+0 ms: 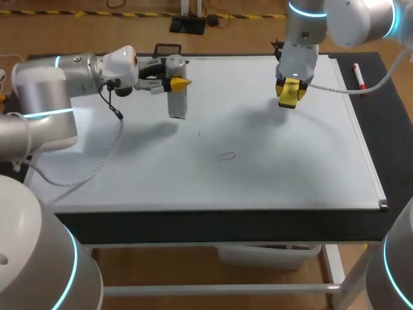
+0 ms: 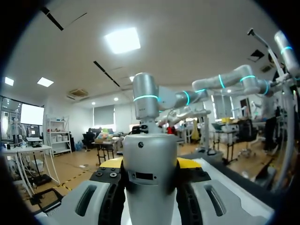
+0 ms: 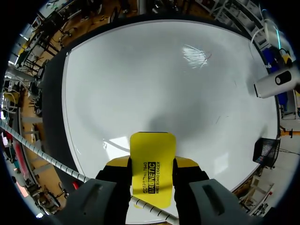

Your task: Pick up the inspection probe, press it on each red-marked spot on the whiteboard one by one, put down the probe, pick up the eraser, and wipe off all the red marks.

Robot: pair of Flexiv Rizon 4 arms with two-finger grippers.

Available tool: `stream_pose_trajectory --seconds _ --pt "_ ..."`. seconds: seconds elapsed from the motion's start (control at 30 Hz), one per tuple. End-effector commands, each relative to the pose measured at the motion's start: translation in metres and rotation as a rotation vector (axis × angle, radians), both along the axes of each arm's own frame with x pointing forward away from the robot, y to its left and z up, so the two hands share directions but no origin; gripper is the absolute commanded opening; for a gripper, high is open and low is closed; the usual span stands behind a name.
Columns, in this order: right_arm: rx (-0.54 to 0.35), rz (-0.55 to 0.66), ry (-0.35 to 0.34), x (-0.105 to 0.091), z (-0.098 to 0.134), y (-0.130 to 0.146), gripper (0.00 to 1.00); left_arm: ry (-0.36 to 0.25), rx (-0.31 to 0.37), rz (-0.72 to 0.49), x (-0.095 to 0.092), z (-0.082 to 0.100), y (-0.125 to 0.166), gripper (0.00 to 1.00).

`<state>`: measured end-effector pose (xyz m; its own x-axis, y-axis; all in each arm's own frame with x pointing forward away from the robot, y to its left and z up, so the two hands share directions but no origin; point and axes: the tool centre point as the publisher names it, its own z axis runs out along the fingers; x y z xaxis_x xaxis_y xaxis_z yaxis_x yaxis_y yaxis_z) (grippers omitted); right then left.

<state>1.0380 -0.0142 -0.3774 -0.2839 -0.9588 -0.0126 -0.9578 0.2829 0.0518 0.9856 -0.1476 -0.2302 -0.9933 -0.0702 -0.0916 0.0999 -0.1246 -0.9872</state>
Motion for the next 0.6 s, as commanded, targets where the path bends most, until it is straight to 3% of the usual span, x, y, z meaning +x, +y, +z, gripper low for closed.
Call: stream_pose_trajectory --seconds 0.03,0.6 --pt "-0.004 0.002 0.000 0.001 0.001 -0.001 0.00 -0.006 0.001 0.017 -0.014 0.004 -0.015 0.00" --pt "-0.004 0.002 0.000 0.001 0.001 -0.001 0.00 0.050 0.009 -0.161 -0.073 -0.006 -0.078 0.00"
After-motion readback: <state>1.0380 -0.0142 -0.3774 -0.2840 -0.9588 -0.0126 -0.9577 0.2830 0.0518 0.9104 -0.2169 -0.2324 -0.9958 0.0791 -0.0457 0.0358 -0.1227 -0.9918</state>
